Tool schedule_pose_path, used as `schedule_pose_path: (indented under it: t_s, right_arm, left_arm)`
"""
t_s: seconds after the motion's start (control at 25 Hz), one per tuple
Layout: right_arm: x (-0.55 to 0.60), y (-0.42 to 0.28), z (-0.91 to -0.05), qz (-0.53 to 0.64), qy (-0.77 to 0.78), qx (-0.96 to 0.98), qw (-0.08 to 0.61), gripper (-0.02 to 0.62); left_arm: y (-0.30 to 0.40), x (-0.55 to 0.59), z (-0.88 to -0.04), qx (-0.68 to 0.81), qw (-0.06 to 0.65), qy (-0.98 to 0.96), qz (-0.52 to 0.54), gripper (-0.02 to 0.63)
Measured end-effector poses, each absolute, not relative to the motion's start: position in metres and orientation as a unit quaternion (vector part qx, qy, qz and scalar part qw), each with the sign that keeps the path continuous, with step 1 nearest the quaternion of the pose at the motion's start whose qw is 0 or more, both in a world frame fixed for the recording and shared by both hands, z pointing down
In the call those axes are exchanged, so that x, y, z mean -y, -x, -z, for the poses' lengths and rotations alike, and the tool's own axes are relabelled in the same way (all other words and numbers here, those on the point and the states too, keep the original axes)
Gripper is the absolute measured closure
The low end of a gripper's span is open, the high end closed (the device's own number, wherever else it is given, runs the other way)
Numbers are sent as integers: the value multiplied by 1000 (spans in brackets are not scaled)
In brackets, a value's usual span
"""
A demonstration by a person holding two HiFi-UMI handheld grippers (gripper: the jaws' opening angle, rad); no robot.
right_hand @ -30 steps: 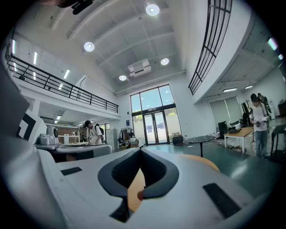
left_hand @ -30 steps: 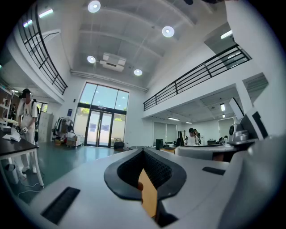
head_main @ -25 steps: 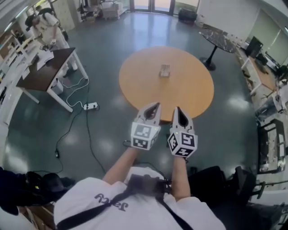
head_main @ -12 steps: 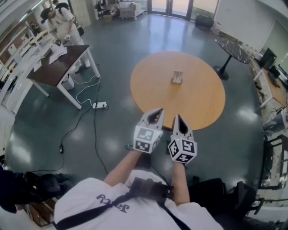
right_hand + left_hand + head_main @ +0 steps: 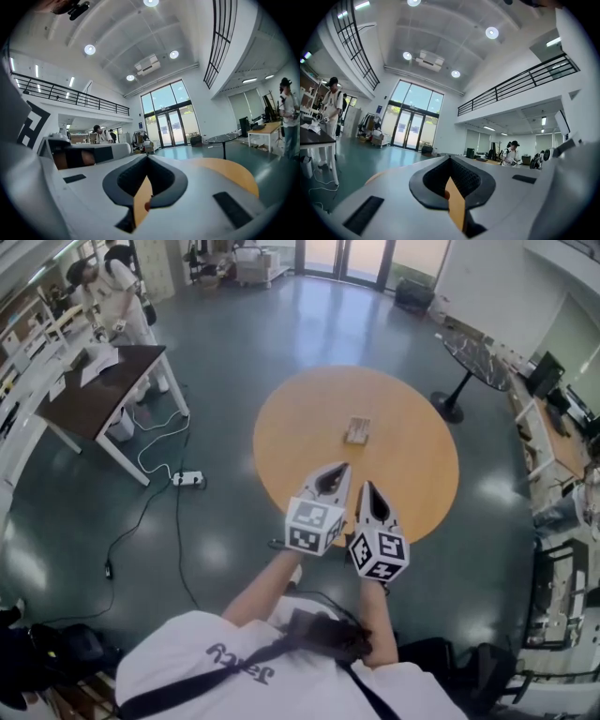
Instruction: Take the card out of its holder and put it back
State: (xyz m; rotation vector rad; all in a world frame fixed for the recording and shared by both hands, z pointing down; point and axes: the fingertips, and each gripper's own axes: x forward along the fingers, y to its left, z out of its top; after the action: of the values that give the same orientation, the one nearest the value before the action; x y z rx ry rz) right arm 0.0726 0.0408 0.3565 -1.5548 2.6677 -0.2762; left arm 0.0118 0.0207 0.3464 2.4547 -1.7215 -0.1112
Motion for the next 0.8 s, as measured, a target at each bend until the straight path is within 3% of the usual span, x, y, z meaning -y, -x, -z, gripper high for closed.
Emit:
schedule_pose_path:
  t_s: [0.56, 0.8]
  right_arm:
    - [73, -6, -346, 78, 490, -868, 25, 576]
    - [88, -12, -359, 93, 494, -864, 28, 576]
  left_arm:
    - [66, 90, -333, 604, 34, -795, 45, 592]
    - [58, 104, -343, 578, 35, -814, 44, 592]
